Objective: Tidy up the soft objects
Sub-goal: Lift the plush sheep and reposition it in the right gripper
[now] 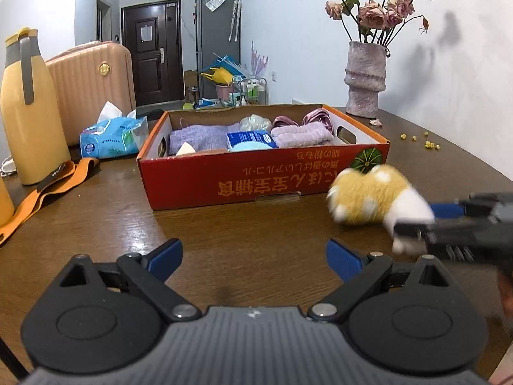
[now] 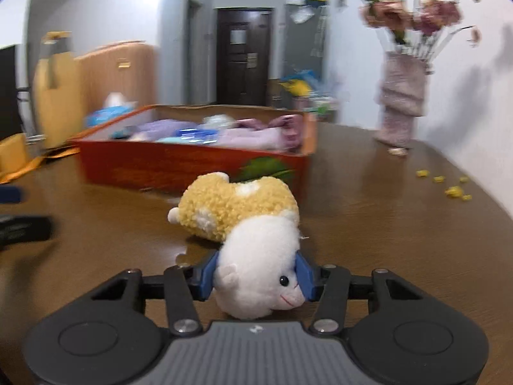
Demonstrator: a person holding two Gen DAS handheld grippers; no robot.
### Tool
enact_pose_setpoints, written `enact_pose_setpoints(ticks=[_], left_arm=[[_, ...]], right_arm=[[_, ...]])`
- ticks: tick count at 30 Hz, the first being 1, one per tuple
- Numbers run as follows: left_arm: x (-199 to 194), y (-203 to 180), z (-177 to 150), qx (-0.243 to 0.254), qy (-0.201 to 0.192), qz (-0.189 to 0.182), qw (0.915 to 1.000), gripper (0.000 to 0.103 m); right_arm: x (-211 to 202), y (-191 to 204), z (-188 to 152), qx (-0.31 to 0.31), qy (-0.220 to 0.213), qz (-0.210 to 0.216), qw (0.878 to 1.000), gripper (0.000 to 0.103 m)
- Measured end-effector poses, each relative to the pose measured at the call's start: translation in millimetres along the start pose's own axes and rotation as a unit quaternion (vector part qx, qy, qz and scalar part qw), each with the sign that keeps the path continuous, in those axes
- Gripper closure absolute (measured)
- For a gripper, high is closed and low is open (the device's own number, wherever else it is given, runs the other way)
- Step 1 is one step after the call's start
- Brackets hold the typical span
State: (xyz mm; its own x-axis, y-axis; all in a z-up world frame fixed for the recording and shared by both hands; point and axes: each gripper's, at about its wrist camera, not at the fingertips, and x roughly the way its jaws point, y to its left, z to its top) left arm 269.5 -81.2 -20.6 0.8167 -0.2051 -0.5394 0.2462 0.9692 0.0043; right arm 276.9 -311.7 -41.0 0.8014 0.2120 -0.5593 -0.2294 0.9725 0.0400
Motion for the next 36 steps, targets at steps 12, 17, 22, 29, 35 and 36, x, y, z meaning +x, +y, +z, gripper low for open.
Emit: enact_pose_setpoints(ticks=[12,17,22,29,35,36], left_arm=[[-7,-15,-14,0.008,0.002,-0.019,0.9998,0.007],[-17,8,-14,-0.035,-0.013,0.062,0.9974,0.008],[-35,38,-18,-0.117,-0.002,0.016,0.9930,0.007],[-37,30,-40,-0.157,0.045,-0.124,0.9788,0.010],[-27,34,-47,-0.181,0.065,-0.123,0.9737,0.038],[-28,38,-47,-0.185,0.061,-0.113,0.9742,0.038]], right_arm=[[-45,43,-33,0.002,0.005,0.091,0.996,0.047],[-75,59,-39,0.002,-0.011,0.250,0.968,0.031],[-79,42,-27,0.028,-0.046,0.167,0.984,0.033],[-36,2,-3,0.113,-0.039,0.149,0.982,0.037],[-15,7,-9,0.164,-0.012,0.169,0.972,0.066],[-21,12,-13,0.163,-0.012,0.175,0.971,0.067]])
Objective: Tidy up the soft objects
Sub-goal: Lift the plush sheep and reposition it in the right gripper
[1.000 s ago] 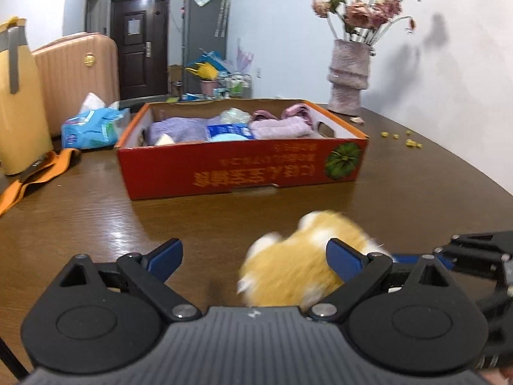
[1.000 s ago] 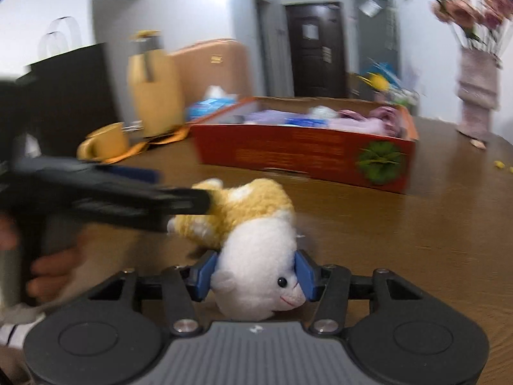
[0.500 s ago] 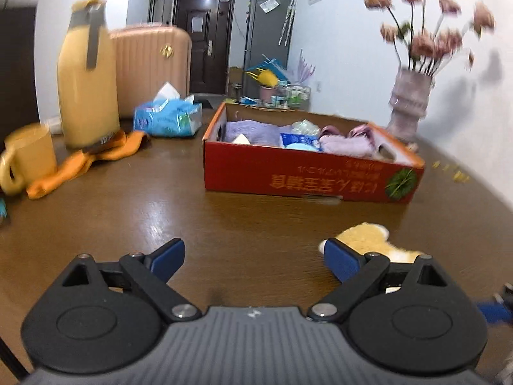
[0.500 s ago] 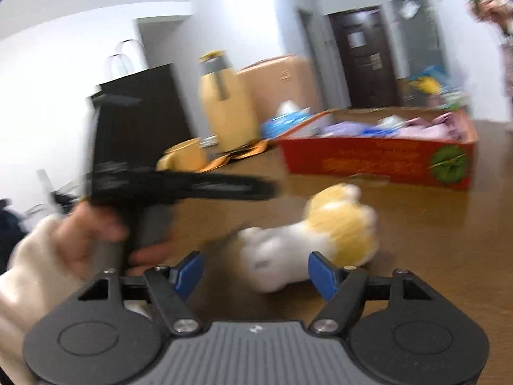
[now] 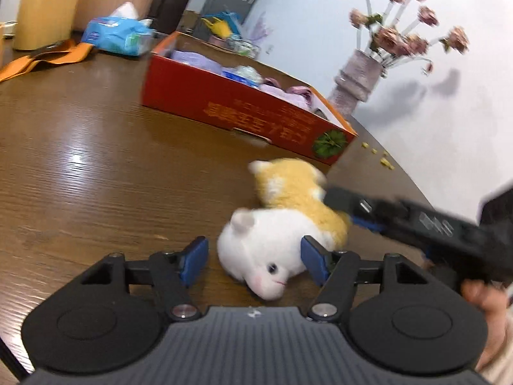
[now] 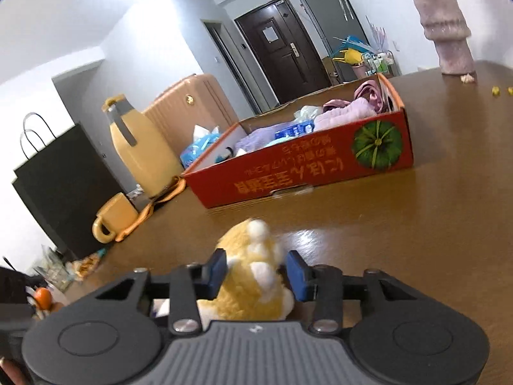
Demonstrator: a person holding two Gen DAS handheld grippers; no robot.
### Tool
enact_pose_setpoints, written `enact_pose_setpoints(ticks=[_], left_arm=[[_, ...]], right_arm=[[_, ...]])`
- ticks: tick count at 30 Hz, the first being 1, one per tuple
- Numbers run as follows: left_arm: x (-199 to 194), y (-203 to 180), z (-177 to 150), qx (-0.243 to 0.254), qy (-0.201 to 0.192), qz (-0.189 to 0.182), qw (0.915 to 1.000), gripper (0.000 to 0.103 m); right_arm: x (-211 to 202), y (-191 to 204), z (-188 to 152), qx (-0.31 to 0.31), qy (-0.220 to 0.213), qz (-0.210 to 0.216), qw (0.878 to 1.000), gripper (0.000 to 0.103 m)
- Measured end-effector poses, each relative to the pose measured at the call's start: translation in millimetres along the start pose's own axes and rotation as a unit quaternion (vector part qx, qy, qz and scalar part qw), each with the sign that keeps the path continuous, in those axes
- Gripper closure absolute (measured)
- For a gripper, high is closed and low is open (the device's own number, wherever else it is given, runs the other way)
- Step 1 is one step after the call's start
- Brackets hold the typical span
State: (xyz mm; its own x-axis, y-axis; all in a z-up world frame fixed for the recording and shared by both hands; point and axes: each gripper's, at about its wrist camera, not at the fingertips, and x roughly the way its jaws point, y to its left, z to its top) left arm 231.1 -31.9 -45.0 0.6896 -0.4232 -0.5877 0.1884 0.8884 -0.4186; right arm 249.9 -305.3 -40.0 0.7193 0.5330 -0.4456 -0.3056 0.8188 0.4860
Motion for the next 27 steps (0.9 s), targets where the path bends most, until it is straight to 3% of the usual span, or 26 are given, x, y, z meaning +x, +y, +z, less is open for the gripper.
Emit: enact_pose_setpoints(ticks=[2,5,9,11,14,18,20,23,25,27], left_arm=[[-7,9,2,-0.015,-0.016,-0.003,0.9997,0.040],[-10,18,6,-0.036,-0.015,-0.047,0.9981,0.036],[-3,20,16,-0.038,-0.014,-0.038,0.9984,0.035],[0,21,18,-0.040,-0.007,-0.044,0.9982,0.035],[11,23,19,-0.051,0.010,-0.050,0.9974,0.035],[19,31,20,-0.067,0.019,-0.066,0.9954,0.042],[18,36,24,-0.074,0.006,-0.051,0.9959,0.043],[12,44,34,-0.071,-0.030,0.003,0.9970,0.043],[7,49,38,-0.086,-0.049,0.037,0.9944,0.041],[2,50,40,-0.091,-0.056,0.030,0.9938,0.039]], right_arm=[[-8,7,-8,-0.004,0.003,0.000,1.000,0.067],[-14,16,-10,-0.010,-0.002,-0.012,1.000,0.065],[-16,15,-4,0.000,-0.015,-0.024,1.000,0.065],[-16,12,2,0.000,-0.025,-0.031,0.999,0.056],[-3,5,8,0.012,-0.006,-0.033,0.999,0.048],[9,5,4,0.021,0.019,-0.021,0.999,0.051],[7,9,4,0.019,0.030,-0.004,0.999,0.055],[0,17,6,-0.003,0.036,0.020,0.999,0.055],[-8,19,12,-0.017,0.013,0.001,1.000,0.055],[-11,14,18,-0.020,-0.010,-0.024,0.999,0.054]])
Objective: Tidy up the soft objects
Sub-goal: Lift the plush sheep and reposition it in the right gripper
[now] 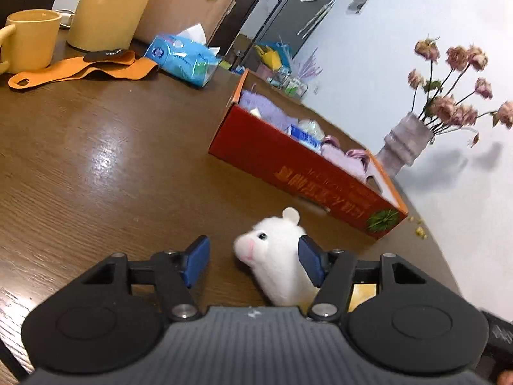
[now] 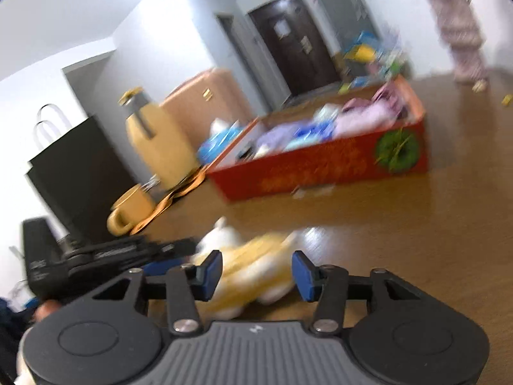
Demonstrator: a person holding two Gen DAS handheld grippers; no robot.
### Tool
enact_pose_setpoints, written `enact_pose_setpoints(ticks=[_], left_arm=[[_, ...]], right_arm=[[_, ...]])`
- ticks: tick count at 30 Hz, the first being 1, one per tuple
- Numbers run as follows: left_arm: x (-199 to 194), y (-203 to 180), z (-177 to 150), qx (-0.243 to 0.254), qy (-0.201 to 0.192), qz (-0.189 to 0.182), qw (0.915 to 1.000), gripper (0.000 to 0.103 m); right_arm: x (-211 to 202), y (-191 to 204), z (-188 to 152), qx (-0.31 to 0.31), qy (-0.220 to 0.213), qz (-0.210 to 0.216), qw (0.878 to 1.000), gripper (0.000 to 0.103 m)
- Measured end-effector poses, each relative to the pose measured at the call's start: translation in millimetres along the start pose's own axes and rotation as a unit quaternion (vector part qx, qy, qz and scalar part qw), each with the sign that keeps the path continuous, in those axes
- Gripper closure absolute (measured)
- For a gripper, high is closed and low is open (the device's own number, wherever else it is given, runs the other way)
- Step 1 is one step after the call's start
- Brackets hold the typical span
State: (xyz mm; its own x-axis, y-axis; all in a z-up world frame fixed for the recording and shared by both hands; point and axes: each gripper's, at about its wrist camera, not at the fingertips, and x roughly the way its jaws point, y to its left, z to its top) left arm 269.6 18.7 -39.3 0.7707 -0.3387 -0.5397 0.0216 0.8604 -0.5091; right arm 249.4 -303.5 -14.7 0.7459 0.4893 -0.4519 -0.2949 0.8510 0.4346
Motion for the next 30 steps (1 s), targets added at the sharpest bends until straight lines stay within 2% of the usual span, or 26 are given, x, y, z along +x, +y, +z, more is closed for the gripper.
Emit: enact_pose_setpoints(ticks=[1,4,6,10,12,15,17,19,20,23,25,27,29,30], left_arm=[[-2,-2,-1,-0.002,0.003,-0.009,1.0000,0.036],[-2,-9,-6,0.009,0.016,-0.039,0.9991,0.035],[4,-14,-10,0.013,0.028,-0.040,0.9987,0.035],[7,-13,-14,-0.005,0.049,-0.064,0.9967,0.045],[6,-16,-16,-0.008,0.063,-0.073,0.9953,0.045],[9,-27,-25,0.007,0.089,-0.105,0.9904,0.043],[9,-38,-31,0.033,0.096,-0.115,0.9882,0.042],[6,-44,-31,0.064,0.113,-0.137,0.9821,0.037],[2,-45,-28,0.074,0.108,-0.142,0.9811,0.036],[-18,-44,-14,0.111,0.046,-0.128,0.9845,0.031],[-16,-43,-1,0.126,0.014,-0.116,0.9851,0.031],[0,-43,8,0.129,0.025,-0.117,0.9844,0.031],[22,-44,11,0.134,0.060,-0.122,0.9817,0.032],[33,-46,10,0.136,0.077,-0.112,0.9813,0.033]], right_arm=[[3,-6,3,0.011,-0.001,-0.005,1.000,0.053],[20,-15,6,0.030,0.014,0.012,0.999,0.049],[32,-15,2,0.041,0.031,0.026,0.998,0.048],[46,-12,-13,0.061,0.052,0.048,0.996,0.048],[41,-14,-14,0.069,0.036,0.042,0.996,0.047],[33,-20,-14,0.078,0.025,0.026,0.996,0.047],[29,-23,-15,0.074,0.019,0.010,0.997,0.048],[20,-28,-15,0.082,0.009,-0.010,0.997,0.048],[14,-30,-14,0.083,0.003,-0.020,0.996,0.048],[-12,-35,-15,0.082,-0.010,-0.021,0.996,0.048],[-23,-39,-17,0.086,-0.001,-0.013,0.996,0.048],[-26,-39,-21,0.091,0.018,0.008,0.996,0.048],[-23,-37,-27,0.104,0.031,0.030,0.994,0.048],[-19,-35,-30,0.110,0.037,0.032,0.993,0.048]])
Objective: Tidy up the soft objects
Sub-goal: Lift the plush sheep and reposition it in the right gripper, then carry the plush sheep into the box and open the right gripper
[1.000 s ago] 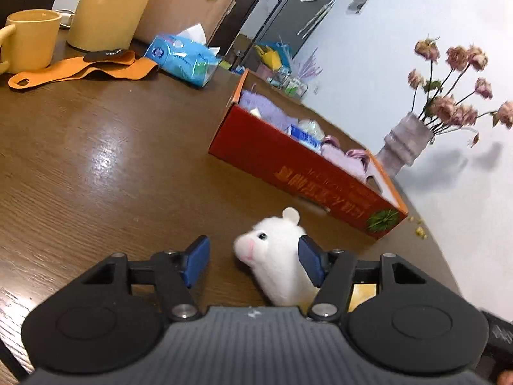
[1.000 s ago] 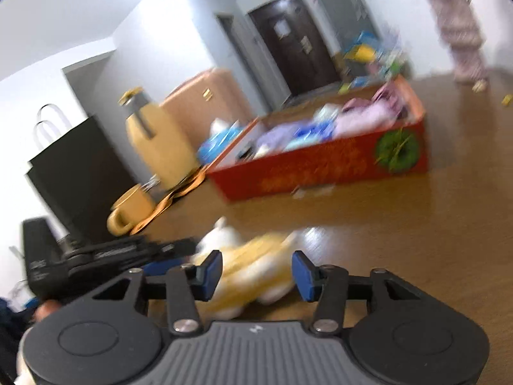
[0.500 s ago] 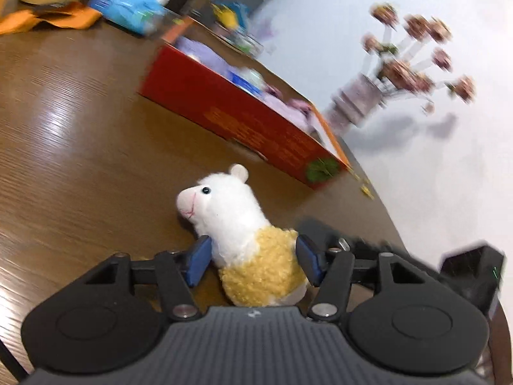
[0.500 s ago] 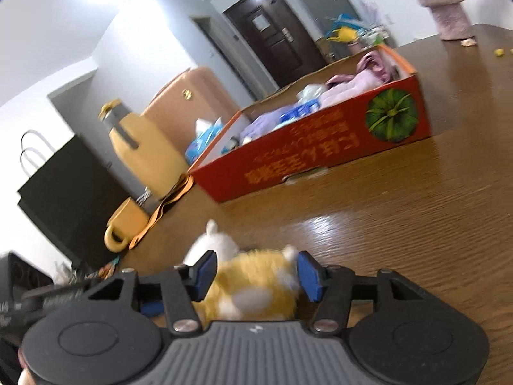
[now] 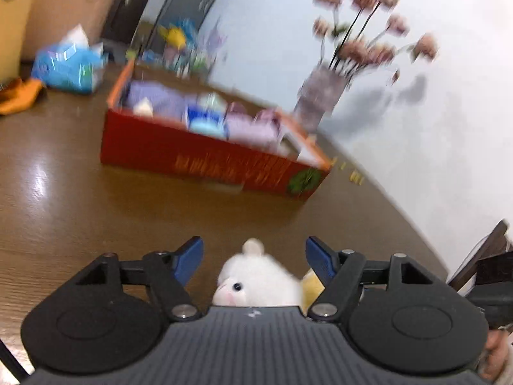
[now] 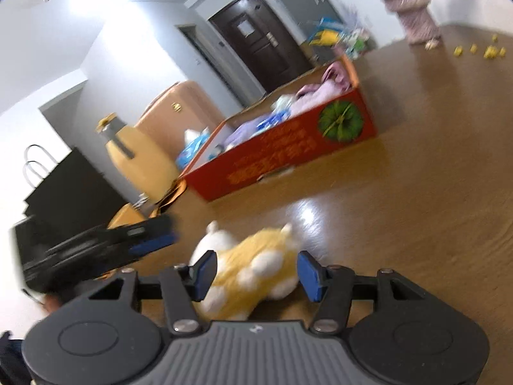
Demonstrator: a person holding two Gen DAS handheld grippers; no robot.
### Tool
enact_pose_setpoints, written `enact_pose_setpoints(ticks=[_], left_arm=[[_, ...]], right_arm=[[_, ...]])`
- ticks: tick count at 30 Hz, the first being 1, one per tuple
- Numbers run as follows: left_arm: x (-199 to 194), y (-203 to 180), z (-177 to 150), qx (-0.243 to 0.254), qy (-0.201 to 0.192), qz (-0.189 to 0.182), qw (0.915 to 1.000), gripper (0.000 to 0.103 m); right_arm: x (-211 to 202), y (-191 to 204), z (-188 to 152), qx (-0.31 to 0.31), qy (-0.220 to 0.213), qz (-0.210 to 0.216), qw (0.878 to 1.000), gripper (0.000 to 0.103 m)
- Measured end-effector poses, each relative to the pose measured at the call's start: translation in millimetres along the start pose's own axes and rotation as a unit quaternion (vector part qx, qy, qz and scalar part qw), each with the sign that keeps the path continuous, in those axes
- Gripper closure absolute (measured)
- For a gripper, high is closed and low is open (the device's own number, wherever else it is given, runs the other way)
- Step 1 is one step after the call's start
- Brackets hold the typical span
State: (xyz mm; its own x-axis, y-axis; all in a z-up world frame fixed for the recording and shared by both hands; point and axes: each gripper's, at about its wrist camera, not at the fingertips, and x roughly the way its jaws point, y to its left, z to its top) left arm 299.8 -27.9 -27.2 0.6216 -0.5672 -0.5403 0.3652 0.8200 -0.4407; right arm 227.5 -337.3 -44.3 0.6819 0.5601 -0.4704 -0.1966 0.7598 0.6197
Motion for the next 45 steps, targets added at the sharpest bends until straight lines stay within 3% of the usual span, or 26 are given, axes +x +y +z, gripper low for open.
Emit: enact_pose_setpoints(ticks=[4,10,20,25,27,29,31,35,40,45], left_arm=[[15,5,-10,-0.026,0.051,-0.009,0.9983,0.045],[-7,4,-32,-0.068,0.051,-0.042,0.9955,0.043],[-16,11,-27,-0.089,0.038,-0.028,0.9949,0.040],[-9,3,-33,-0.078,0.054,-0.033,0.9950,0.041],[-10,3,-34,-0.080,0.048,-0.026,0.9953,0.045],[-12,2,-34,-0.082,0.043,-0.026,0.9954,0.051],[-13,-1,-33,-0.080,0.038,-0.025,0.9958,0.053],[-9,-17,-8,-0.065,0.002,-0.037,0.9972,0.054],[26,-37,67,-0.038,-0.049,-0.060,0.9963,0.054],[98,-31,131,-0.057,-0.021,-0.043,0.9972,0.054]], right_arm=[[14,3,-6,0.016,-0.015,-0.016,1.000,0.047],[26,0,4,0.002,-0.032,-0.049,0.998,0.048],[-15,-2,-1,0.010,-0.035,-0.039,0.999,0.046],[0,1,-14,0.033,-0.026,-0.027,0.999,0.044],[5,1,-13,0.043,-0.032,-0.029,0.998,0.047],[5,2,-10,0.040,-0.038,-0.021,0.998,0.063],[4,6,-3,0.027,-0.043,-0.027,0.998,0.068],[-6,15,29,-0.011,-0.084,-0.032,0.996,0.070],[-1,25,109,-0.096,-0.135,-0.052,0.985,0.070],[53,10,189,-0.133,-0.108,-0.099,0.980,0.070]])
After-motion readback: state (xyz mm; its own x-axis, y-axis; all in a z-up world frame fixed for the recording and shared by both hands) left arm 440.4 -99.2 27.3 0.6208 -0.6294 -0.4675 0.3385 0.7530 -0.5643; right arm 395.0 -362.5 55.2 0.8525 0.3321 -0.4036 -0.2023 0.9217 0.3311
